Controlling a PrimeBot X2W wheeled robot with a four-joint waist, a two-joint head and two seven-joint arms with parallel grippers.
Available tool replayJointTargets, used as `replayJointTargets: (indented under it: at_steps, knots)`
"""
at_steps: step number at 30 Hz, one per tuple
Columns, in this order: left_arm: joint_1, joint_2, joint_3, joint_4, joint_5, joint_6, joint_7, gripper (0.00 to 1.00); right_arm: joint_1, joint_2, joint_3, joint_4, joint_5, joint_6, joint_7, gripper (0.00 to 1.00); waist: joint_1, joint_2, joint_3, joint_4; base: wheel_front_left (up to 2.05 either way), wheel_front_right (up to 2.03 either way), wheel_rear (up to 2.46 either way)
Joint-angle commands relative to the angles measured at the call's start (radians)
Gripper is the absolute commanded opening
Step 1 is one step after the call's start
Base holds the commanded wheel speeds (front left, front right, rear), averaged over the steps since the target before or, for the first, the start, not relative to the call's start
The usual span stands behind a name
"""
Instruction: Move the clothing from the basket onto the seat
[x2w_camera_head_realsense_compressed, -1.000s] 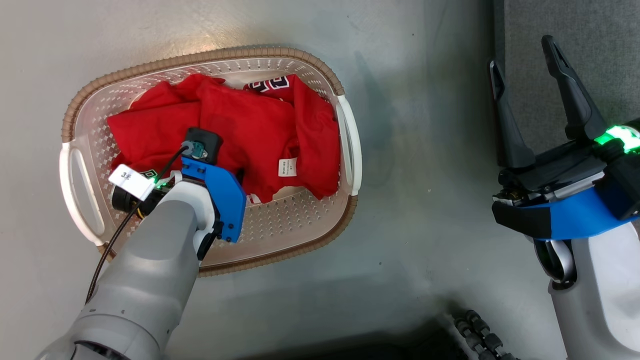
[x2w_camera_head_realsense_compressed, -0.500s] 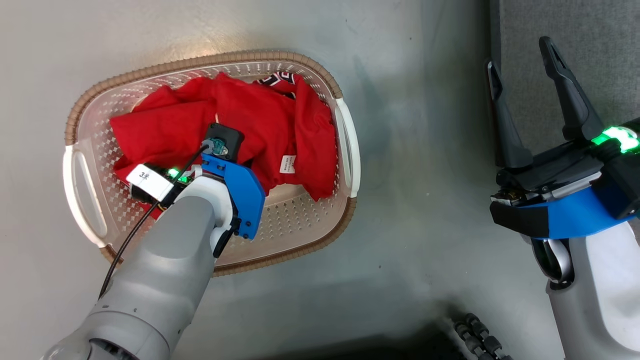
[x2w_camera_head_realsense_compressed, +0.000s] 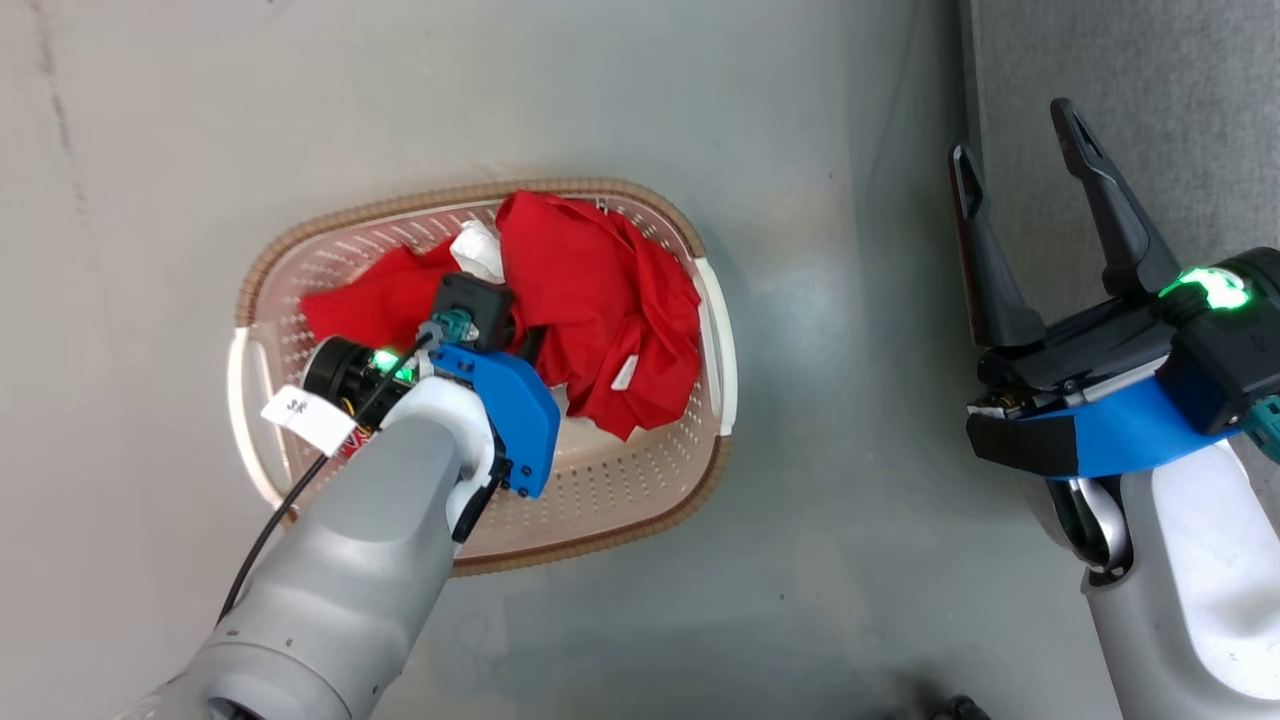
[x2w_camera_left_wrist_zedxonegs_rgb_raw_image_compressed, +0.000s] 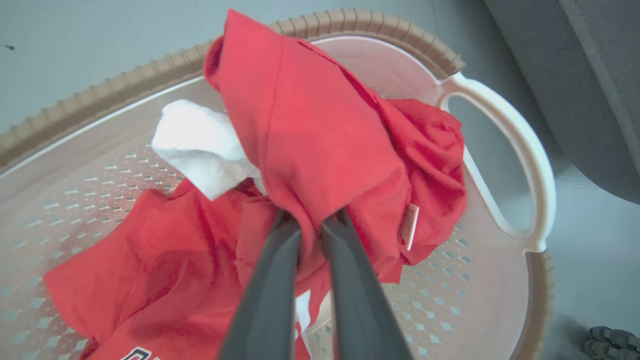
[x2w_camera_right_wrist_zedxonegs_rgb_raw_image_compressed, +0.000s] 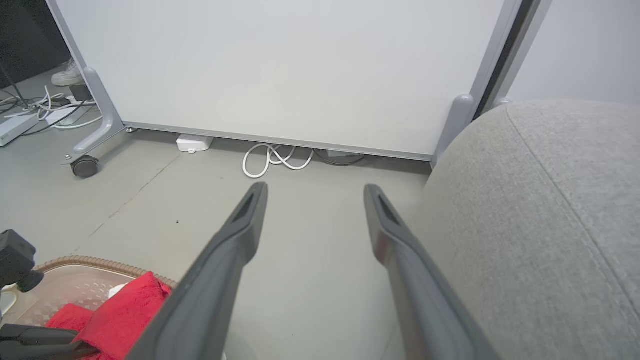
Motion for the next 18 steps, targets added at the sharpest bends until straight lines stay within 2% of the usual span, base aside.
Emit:
replayJointTargets:
  at_steps: [1, 18]
  knots:
    - [0.013, 0.003, -0.014, -0.009, -0.010, -0.007, -0.024, 0.00, 0.010, -0.006, -0.002, 0.008, 0.001, 0.000, -0.003, 1.00, 0.0001, 0.0000, -0.052, 0.025, 0.00, 0.00, 0.00]
    - [0.125, 0.028, -0.096, -0.057, -0.108, -0.007, -0.135, 0.00, 0.136, 0.000, -0.006, 0.084, 0.015, 0.000, -0.003, 1.00, 0.0001, 0.0000, -0.379, 0.109, 0.00, 0.00, 0.00]
